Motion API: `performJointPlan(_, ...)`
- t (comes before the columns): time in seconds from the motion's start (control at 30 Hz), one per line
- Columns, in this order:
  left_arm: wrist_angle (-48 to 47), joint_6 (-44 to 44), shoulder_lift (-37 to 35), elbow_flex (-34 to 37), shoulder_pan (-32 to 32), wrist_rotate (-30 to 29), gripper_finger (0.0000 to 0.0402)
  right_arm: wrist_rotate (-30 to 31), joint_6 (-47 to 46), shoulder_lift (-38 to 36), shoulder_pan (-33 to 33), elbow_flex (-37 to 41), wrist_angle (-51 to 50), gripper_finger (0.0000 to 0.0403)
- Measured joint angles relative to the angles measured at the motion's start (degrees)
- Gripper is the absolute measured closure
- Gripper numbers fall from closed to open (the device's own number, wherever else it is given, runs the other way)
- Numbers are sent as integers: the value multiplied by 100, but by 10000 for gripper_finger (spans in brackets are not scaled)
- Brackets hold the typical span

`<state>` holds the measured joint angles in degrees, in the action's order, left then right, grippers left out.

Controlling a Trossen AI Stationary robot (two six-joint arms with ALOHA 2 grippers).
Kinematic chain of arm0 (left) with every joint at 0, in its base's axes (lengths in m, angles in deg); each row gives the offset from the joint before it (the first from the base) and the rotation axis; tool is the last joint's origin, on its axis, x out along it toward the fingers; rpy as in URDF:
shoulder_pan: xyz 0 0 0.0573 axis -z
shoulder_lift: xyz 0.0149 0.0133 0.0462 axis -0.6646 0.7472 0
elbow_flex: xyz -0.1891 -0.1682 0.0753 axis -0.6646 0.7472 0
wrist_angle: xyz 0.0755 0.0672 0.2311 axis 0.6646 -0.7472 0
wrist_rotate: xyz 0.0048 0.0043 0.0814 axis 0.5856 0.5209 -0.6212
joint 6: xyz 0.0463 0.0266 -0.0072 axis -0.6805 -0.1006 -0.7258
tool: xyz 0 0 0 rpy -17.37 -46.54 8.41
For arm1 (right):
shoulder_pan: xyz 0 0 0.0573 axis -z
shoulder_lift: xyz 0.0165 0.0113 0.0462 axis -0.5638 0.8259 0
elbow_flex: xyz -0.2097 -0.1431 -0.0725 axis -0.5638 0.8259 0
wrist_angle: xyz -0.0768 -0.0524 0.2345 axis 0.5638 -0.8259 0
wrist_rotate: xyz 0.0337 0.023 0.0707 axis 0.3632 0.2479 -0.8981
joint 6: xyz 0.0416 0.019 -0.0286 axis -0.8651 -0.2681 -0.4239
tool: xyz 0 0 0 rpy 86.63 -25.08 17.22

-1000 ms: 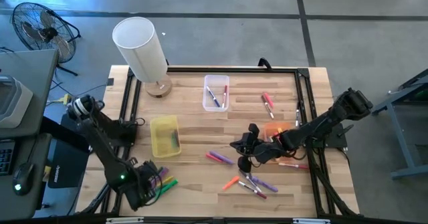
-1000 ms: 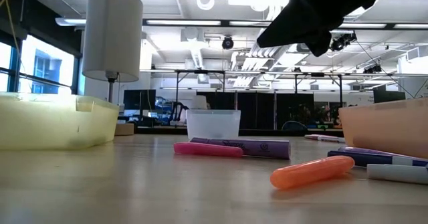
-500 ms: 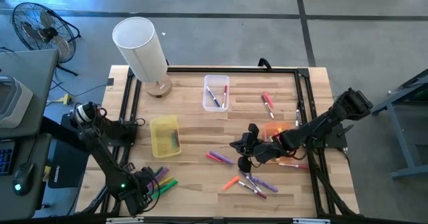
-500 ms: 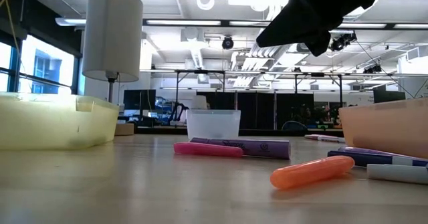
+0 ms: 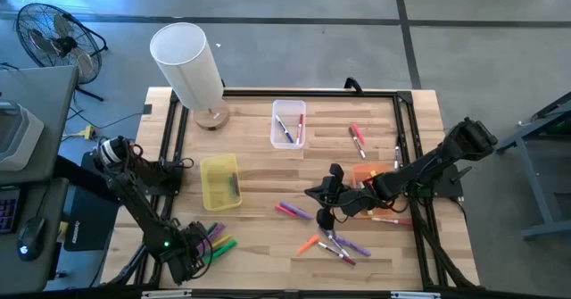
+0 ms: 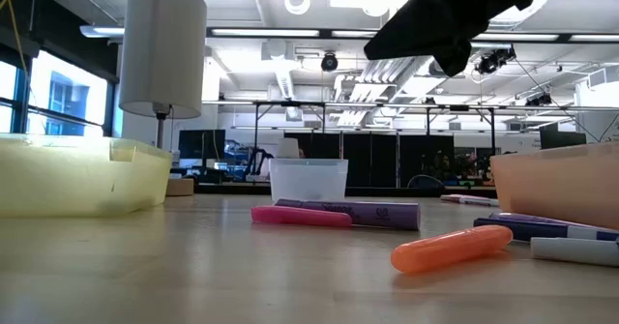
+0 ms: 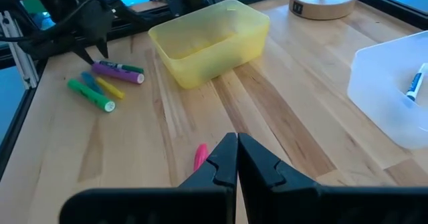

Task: Pick & Place Markers
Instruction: Put the green marker pen into the transparent bin

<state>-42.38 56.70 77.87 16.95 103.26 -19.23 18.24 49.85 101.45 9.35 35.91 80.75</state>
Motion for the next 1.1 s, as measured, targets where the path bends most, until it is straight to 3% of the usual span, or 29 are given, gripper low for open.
performJointPlan(0.27,111,-8,-28,237,-9,81,272,-2,21,0,0,0,-2,403)
performJointPlan(0.5,86,-159,-22,268,-11,304,382,-2,40,0,0,0,-2,403)
performJointPlan(0.73,15,-174,-115,278,-13,532,387,-2,29,0,0,0,-2,403)
performJointPlan(0.93,-404,82,-679,296,2,549,391,-2,27,0,0,0,-2,403)
performJointPlan(1.1,-677,-209,-1107,101,52,682,391,-4,27,0,0,0,-5,403)
